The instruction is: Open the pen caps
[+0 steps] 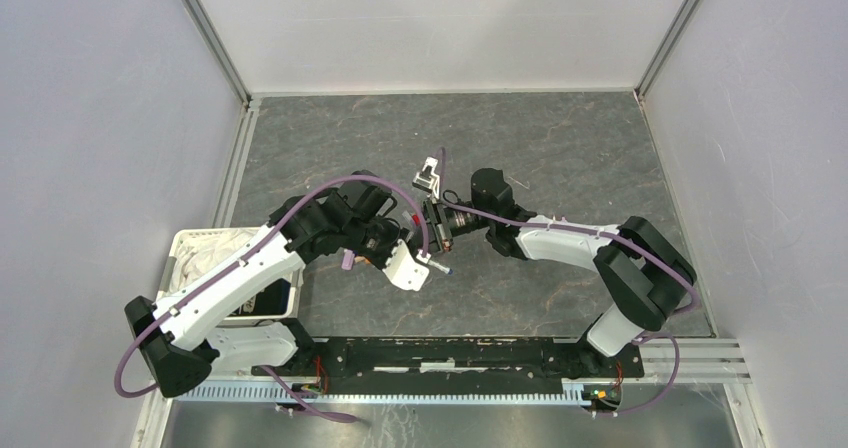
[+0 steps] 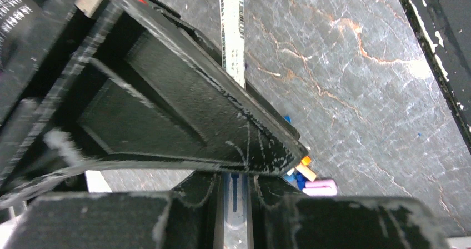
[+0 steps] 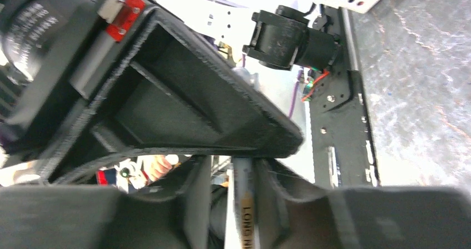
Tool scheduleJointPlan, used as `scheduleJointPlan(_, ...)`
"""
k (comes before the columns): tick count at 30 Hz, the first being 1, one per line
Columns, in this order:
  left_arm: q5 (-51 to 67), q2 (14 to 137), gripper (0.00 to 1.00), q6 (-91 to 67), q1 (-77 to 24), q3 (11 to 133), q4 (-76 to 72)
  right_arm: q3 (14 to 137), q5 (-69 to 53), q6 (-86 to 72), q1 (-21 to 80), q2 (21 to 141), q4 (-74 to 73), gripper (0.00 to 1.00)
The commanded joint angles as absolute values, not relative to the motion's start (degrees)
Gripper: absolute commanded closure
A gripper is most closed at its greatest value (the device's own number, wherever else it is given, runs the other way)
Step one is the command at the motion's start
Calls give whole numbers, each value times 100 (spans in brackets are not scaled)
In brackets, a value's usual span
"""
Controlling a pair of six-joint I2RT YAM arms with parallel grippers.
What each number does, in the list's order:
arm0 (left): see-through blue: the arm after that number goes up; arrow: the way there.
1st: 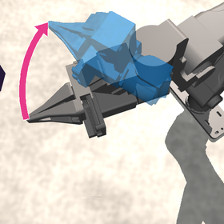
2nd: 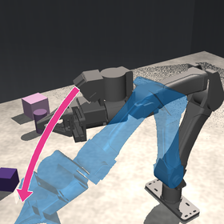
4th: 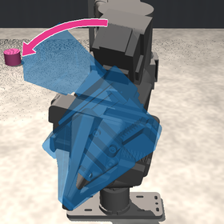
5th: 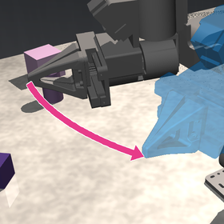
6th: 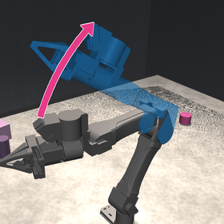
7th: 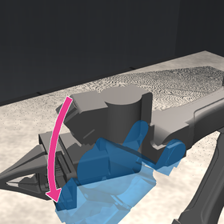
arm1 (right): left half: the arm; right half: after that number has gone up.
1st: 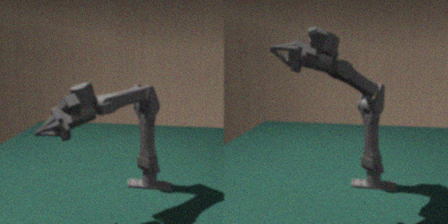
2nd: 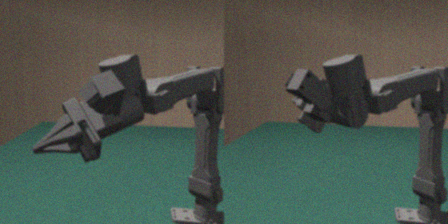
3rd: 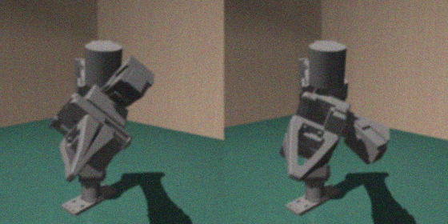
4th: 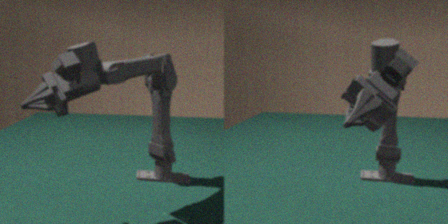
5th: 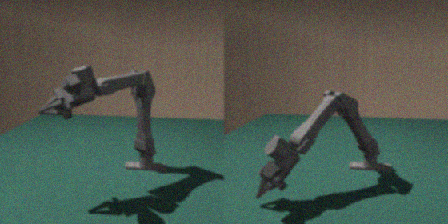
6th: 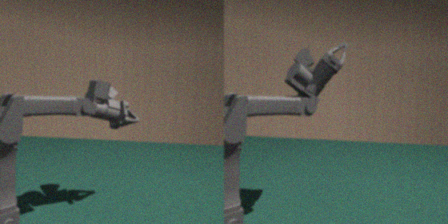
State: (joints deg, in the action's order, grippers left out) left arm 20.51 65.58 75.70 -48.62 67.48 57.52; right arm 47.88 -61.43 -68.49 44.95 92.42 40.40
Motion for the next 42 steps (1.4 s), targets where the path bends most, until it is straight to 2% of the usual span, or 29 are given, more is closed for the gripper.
scheduleJointPlan(1, 2557, 6610, 98, 7257, -5009, 6670, 5229, 5246, -5830, -7275, 4715, 9287, 5361, 50)
scheduleJointPlan(4, 2554, 6601, 98, 7303, -5040, 6670, 5238, 5496, -5871, -7151, 4761, 9405, 5093, 50)
scheduleJointPlan(6, 2560, 6610, 98, 7285, -5066, 6699, 5237, 5633, -5842, -7013, 4772, 9464, 4813, 55)
scheduleJointPlan(8, 2578, 6626, 98, 7235, -5094, 6735, 5223, 5740, -5730, -6932, 4781, 9522, 4635, 65)
scheduleJointPlan(10, 2603, 6640, 98, 7178, -5127, 6766, 5205, 5834, -5595, -6908, 4785, 9568, 4537, 80)
scheduleJointPlan(12, 2635, 6632, 98, 7151, -5154, 6787, 5210, 5911, -5433, -6854, 4777, 9617, 4368, 99)
scheduleJointPlan(19, 2582, 6630, 98, 7289, -5221, 6724, 5201, 6293, -4833, -6578, 4747, 9924, 3569, 100)
scheduleJointPlan(23, 2494, 6643, 98, 7615, -5225, 6714, 5249, 6980, -4630, -5535, 4731, 10180, 1925, 100)
scheduleJointPlan(26, 1915, 6769, 98, 8129, -5178, 6845, 5639, 6823, -4814, -4743, 4539, 10145, 898, 100)
scheduleJointPlan(27, 1397, 6742, 98, 8468, -4567, 6898, 5693, 6241, -4725, -3770, 4506, 9601, -143, 100)
scheduleJointPlan(28, 1394, 6673, 98, 9085, -3408, 6974, 5811, 5294, -4552, -2968, 4532, 8801, -975, 100)
scheduleJointPlan(29, 1810, 6621, 98, 10047, -1643, 7023, 5987, 3678, -4384, -2855, 4493, 7457, -986, 100)
scheduleJointPlan(30, 2443, 6678, 98, 11006, -99, 6977, 6167, 2241, -4307, -3656, 4365, 6358, -17, 100)
scheduleJointPlan(31, 2707, 6872, 98, 12292, 562, 7010, 7000, 1061, -4486, -4842, 4139, 5624, 1489, 100)
scheduleJointPlan(32, 2806, 6917, 98, 12527, 276, 7063, 7667, 954, -4762, -5033, 4044, 5680, 1809, 100)
scheduleJointPlan(33, 2637, 6729, 98, 11740, -637, 6956, 7366, 1696, -4807, -4227, 4027, 6113, 818, 100)
scheduleJointPlan(34, 2079, 6476, 98, 10730, -1798, 6657, 6459, 2326, -4659, -3347, 4063, 6495, -294, 100)
scheduleJointPlan(35, 1690, 6325, 98, 10323, -2548, 6523, 5890, 2443, -4787, -3349, 4077, 6607, -255, 100)
scheduleJointPlan(39, 1324, 6410, 98, 9644, -3896, 6746, 6574, 2559, -4939, -3664, 3946, 6437, 266, 100)
scheduleJointPlan(42, 1400, 6319, 98, 9358, -4323, 6667, 6378, 2923, -5159, -3500, 3887, 6671, 145, 100)
